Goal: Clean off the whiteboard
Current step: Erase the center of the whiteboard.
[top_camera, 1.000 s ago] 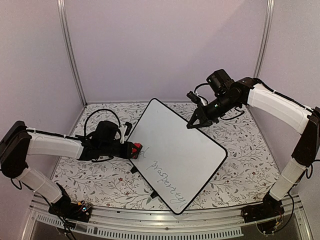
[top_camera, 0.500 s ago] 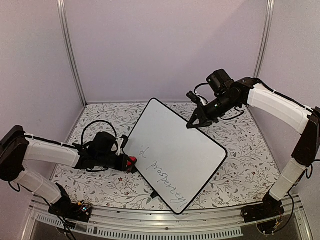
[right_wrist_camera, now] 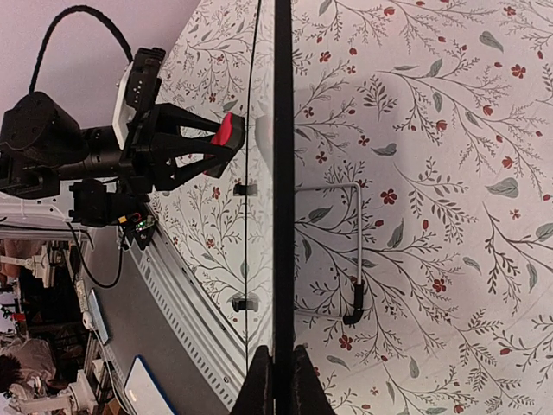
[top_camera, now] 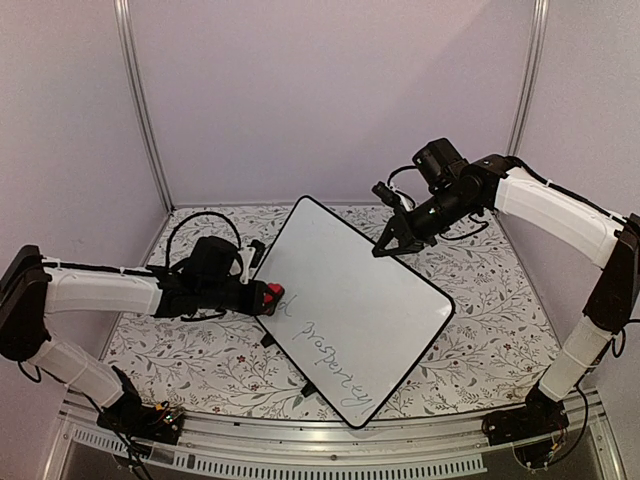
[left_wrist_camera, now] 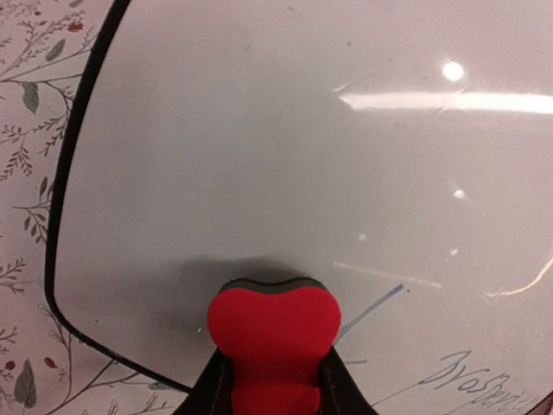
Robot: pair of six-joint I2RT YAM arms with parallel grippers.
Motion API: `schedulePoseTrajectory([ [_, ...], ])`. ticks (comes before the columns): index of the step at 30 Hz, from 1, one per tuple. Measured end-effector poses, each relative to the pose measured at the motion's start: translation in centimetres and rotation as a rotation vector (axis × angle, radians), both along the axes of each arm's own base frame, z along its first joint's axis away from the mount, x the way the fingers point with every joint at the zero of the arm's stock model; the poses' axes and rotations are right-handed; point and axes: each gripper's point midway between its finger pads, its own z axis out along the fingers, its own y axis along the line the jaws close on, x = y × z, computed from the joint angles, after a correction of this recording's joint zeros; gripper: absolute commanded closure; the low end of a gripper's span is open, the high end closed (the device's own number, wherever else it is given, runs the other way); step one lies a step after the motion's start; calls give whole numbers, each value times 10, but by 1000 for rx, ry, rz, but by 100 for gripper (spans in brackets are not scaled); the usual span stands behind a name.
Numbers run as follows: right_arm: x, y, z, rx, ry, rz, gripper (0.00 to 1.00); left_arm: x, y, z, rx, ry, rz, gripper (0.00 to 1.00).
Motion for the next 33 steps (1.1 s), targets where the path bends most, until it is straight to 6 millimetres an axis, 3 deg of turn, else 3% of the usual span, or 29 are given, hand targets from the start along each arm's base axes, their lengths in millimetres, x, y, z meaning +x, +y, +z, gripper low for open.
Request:
schedulePoseTrajectory([
  [5, 0, -1, -1, -7, 6, -9, 100, 18, -15, 8, 3, -23, -16, 100],
  [14, 1, -3, -2, -13, 16, -22, 100, 19, -18, 5, -11, -23, -36, 100],
  [22, 1, -3, -2, -12, 16, -20, 100, -4, -4, -20, -6, 27, -44, 100],
  [28, 1, -3, -2, -12, 16, -20, 100, -8, -5, -22, -19, 26, -42, 100],
  [33, 1, -3, -2, -11, 16, -20, 100, -25, -5, -31, -18, 53, -59, 100],
])
